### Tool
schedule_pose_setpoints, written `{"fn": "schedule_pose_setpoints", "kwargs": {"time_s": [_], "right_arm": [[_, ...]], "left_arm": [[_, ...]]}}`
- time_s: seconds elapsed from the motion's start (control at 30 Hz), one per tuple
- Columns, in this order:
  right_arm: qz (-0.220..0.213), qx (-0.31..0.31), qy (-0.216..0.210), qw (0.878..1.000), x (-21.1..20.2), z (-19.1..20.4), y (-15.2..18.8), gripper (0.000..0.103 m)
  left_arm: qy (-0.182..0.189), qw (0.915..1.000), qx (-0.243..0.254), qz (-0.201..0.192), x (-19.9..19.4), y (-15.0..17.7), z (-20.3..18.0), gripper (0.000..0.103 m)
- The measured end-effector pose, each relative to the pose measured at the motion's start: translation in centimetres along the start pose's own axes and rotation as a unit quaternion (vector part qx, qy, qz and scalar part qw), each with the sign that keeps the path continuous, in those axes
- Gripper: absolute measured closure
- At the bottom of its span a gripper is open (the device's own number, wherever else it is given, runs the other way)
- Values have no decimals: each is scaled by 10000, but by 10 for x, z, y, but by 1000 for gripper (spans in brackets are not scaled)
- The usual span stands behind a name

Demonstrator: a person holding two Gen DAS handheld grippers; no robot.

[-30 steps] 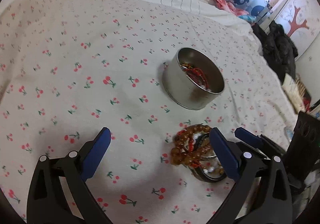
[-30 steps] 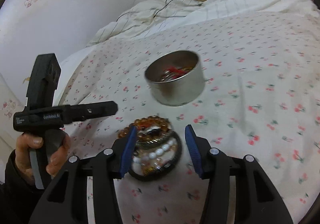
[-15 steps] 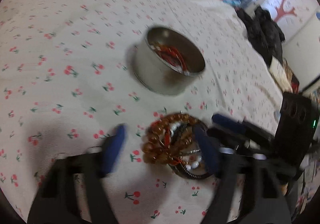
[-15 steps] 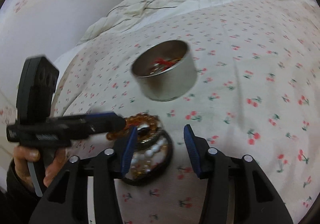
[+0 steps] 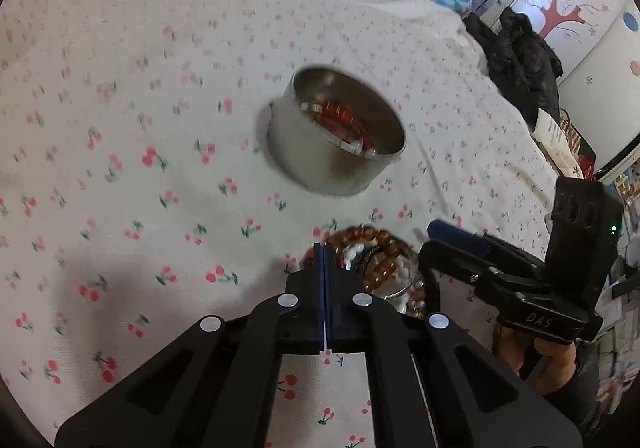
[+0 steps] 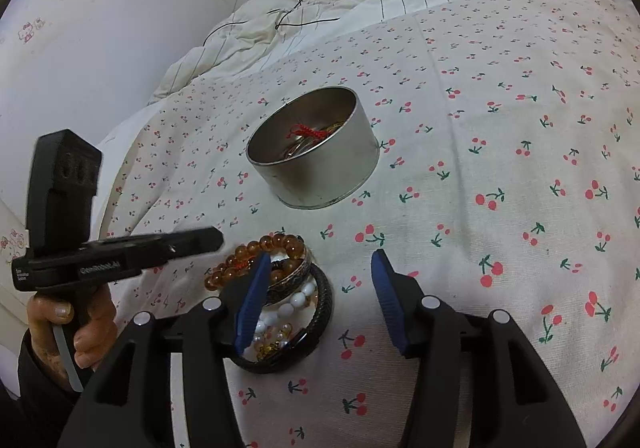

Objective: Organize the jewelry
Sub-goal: 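Lift the amber bead bracelet with the left tool and set it on the sheet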

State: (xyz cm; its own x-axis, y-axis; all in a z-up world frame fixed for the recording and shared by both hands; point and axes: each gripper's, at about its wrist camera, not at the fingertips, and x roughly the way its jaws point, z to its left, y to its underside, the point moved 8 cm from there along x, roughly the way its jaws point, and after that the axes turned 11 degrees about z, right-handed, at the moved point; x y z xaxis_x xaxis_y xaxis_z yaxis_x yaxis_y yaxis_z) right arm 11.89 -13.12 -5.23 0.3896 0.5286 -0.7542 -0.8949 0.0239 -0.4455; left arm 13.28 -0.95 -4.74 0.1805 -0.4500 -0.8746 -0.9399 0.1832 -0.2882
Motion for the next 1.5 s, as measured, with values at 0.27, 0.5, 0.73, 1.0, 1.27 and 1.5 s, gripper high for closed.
{"fn": "schedule_pose_setpoints", "kwargs": {"time_s": [0.27,0.5,0.73,1.0,1.27,1.5], "right_arm": [[7,-6,-22,10000,0,0,1,51],[-21,19,-41,10000,-1,0,1,51],[-255,-531,132,9982,-11,21,1,51],[44,-2406,652,9684,11,94,30,51],[96,-2191,483,9745,19,92,26,51],[348,-2724,394,9608,36,119,23,51]], "left_arm": [[300,9992,-114,235,23,4,-4,65],[698,9974,-199,-10,4,-3,-2,93],[792,9960,-201,-348,-19,-7,-1,93],[938,9906,-486,-867,-51,-15,16,93],[259,9887,-1000,-1086,-59,-15,49,93],[129,9841,-1726,-386,-27,-5,87,59]]}}
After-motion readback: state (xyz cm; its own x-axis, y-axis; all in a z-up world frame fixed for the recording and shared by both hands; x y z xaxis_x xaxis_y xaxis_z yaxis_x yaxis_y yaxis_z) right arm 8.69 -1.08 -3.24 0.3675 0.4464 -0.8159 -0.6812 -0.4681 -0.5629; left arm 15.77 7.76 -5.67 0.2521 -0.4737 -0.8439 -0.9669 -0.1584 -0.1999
